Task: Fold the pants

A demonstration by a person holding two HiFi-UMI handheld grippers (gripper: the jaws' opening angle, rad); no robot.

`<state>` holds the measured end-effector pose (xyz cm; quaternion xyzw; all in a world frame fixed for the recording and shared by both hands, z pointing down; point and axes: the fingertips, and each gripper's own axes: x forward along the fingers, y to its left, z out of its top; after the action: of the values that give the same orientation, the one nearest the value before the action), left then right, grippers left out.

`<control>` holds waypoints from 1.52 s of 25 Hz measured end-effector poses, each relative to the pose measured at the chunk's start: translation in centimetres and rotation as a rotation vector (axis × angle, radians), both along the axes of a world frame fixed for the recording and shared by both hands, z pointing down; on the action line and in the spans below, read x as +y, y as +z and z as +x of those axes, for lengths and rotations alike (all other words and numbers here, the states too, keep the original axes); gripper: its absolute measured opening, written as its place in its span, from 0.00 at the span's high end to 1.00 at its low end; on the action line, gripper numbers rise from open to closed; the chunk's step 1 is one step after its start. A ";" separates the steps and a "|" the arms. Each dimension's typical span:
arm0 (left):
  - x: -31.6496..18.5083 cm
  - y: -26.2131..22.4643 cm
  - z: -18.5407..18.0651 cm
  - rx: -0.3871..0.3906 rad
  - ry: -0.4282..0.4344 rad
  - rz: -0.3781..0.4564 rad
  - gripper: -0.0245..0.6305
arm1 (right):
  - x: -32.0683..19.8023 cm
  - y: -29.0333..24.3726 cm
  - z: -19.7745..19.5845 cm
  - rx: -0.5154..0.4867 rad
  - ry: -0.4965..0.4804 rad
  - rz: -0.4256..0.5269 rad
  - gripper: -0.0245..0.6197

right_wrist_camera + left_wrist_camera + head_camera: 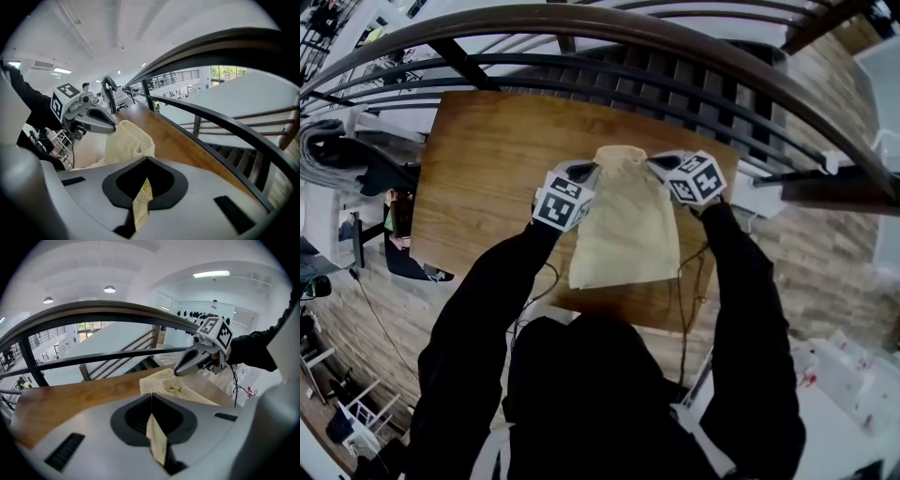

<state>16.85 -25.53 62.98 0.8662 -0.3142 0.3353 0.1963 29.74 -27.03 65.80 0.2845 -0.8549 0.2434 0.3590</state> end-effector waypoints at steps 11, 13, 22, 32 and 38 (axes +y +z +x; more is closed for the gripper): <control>7.8 -4.8 0.4 0.038 0.108 0.073 0.95 | 7.1 -3.9 -0.1 -0.029 -0.001 0.084 0.96; 9.5 -5.3 0.4 0.034 0.132 0.089 0.95 | 8.9 -4.5 0.1 -0.029 0.003 0.106 0.96; 17.3 -5.1 -0.1 -0.012 0.261 0.143 0.95 | 16.9 -5.7 -0.5 -0.022 0.002 0.155 0.96; 23.4 -2.2 -0.5 -0.046 0.331 0.088 0.95 | 24.0 -3.4 -1.6 -0.018 0.048 0.125 0.96; 26.3 0.2 -0.7 -0.086 0.391 0.070 0.95 | 26.5 -1.7 -1.6 0.013 0.048 0.130 0.96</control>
<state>16.13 0.80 63.14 0.9020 -0.1594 0.3924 0.0839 28.17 -0.50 64.12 0.3292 -0.8595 0.1941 0.3394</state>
